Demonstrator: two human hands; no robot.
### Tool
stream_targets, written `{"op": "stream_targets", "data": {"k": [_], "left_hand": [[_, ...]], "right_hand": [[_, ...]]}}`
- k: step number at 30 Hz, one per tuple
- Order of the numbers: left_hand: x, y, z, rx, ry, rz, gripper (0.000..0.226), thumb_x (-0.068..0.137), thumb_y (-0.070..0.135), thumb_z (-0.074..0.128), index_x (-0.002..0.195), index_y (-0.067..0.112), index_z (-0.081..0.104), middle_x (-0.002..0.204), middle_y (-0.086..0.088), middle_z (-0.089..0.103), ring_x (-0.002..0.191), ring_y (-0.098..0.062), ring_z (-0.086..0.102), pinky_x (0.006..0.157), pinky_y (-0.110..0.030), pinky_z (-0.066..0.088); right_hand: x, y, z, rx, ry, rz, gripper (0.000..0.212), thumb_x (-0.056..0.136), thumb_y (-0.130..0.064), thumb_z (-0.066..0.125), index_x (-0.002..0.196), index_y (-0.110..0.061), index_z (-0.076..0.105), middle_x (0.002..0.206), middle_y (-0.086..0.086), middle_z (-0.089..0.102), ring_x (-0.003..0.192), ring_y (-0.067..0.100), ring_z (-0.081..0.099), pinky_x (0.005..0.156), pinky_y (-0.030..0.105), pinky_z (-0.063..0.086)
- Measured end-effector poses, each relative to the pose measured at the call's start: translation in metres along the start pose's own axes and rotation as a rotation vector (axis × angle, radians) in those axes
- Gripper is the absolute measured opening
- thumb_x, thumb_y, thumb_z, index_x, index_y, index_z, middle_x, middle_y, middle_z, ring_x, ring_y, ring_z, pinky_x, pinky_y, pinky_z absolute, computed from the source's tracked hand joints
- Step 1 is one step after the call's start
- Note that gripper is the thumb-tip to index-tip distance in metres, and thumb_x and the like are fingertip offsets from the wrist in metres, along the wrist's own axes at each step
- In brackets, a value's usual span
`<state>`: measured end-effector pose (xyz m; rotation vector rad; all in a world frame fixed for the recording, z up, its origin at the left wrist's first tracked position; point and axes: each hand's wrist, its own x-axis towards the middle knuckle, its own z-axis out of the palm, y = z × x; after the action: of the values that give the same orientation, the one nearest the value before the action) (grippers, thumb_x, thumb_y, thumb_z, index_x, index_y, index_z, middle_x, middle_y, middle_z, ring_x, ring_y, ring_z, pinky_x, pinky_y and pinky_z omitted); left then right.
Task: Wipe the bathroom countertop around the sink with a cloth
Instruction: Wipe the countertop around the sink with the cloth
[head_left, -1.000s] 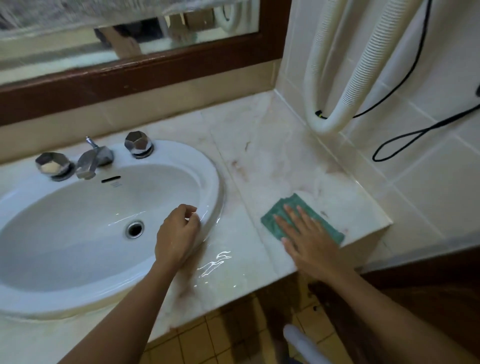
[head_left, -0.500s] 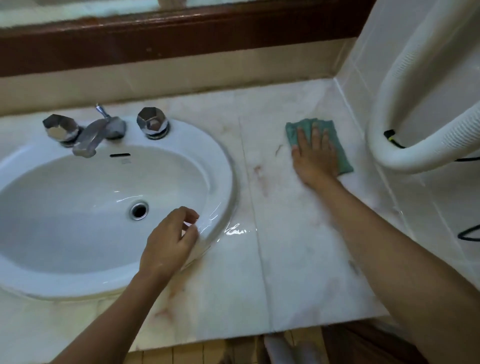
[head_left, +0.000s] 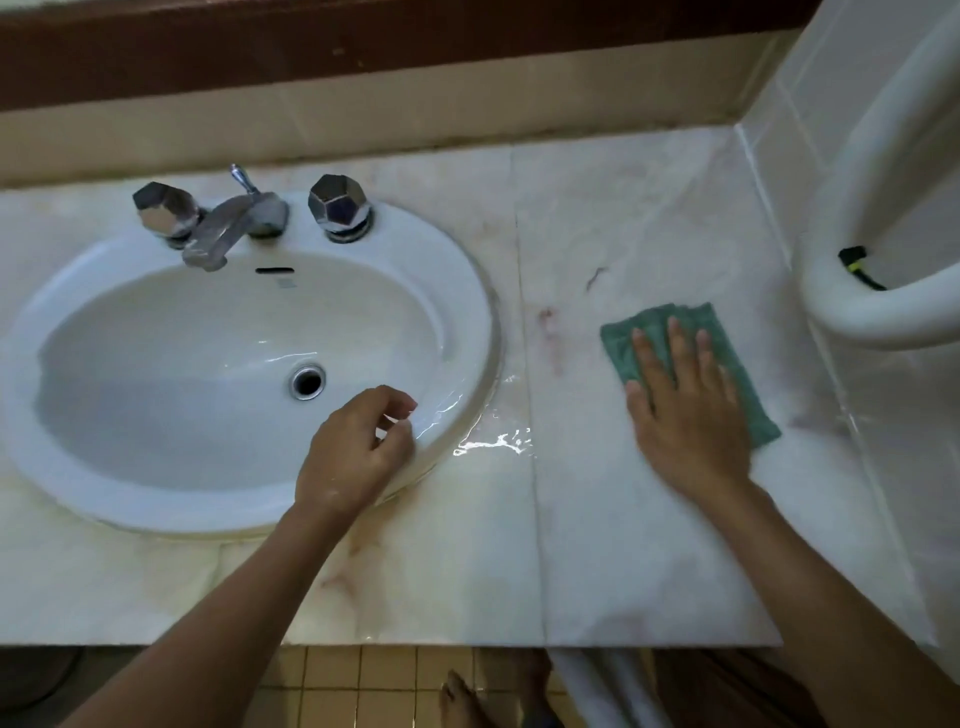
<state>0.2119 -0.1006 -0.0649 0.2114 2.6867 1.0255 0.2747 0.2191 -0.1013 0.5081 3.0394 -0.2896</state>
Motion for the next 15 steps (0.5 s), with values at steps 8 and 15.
{"op": "stream_targets", "data": {"k": [8, 15], "left_hand": [[-0.001, 0.002, 0.000, 0.028, 0.041, -0.022, 0.029, 0.075, 0.041, 0.044, 0.095, 0.035, 0.063, 0.091, 0.016, 0.066, 0.083, -0.004, 0.061, 0.077, -0.033, 0.051], [-0.035, 0.006, 0.010, 0.047, 0.244, -0.066, 0.027, 0.089, 0.025, 0.049, 0.107, 0.022, 0.068, 0.106, 0.008, 0.064, 0.101, -0.015, 0.058, 0.087, -0.038, 0.047]], "right_hand": [[0.004, -0.042, 0.007, -0.007, -0.052, -0.045, 0.061, 0.096, -0.046, 0.017, 0.153, -0.026, 0.007, 0.162, 0.005, 0.001, 0.148, 0.030, 0.000, 0.117, 0.047, 0.008], [-0.075, -0.099, 0.022, 0.028, -0.061, -0.235, 0.064, 0.094, -0.047, 0.016, 0.154, -0.026, 0.012, 0.162, 0.005, 0.006, 0.148, 0.029, 0.003, 0.117, 0.049, 0.014]]}}
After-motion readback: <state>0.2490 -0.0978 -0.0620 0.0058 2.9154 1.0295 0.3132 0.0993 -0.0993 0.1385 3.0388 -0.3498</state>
